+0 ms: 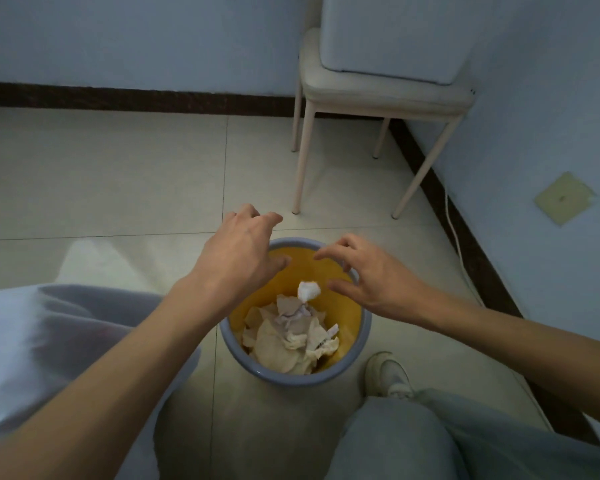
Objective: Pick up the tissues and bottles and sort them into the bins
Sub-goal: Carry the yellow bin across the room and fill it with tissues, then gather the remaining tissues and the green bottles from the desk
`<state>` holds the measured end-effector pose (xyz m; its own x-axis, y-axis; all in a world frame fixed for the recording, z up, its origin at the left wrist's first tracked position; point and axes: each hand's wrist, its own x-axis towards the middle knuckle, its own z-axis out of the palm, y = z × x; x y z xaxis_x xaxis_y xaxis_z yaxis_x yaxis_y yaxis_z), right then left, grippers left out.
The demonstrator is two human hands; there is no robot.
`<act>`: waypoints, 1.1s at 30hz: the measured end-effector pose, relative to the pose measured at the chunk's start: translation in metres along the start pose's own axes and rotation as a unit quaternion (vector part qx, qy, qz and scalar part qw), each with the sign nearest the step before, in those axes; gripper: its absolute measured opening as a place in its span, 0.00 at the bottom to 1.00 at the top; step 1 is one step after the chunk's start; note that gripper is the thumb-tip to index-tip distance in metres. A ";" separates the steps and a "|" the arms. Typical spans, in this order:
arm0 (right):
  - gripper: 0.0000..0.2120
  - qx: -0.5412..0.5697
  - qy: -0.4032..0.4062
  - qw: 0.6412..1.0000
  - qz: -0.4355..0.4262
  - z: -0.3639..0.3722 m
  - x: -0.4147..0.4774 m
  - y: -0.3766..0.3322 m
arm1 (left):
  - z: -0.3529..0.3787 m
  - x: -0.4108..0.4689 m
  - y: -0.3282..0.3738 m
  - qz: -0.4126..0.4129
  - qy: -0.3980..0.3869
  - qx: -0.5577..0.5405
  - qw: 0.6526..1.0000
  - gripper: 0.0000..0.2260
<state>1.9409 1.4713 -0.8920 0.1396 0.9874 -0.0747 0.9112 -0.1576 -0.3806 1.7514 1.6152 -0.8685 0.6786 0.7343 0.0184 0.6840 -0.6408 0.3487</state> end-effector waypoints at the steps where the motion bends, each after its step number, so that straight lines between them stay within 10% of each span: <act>1: 0.21 -0.001 -0.001 1.000 0.004 0.001 -0.003 0.001 | 0.001 0.000 0.002 0.002 -0.002 -0.003 1.000 0.33; 15: 0.33 -0.192 -0.022 0.978 0.082 0.007 -0.015 -0.027 | 0.011 -0.008 0.011 0.029 -0.011 0.044 0.999 0.32; 33: 0.30 -0.113 -0.005 0.990 0.089 -0.087 0.025 -0.007 | -0.039 -0.009 0.031 -0.044 0.049 0.080 0.995 0.34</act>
<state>1.9717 1.4981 -0.8108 0.3038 0.9436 -0.1313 0.9358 -0.3215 -0.1448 1.7565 1.5974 -0.8214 0.5904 0.8022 0.0890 0.7783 -0.5951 0.2002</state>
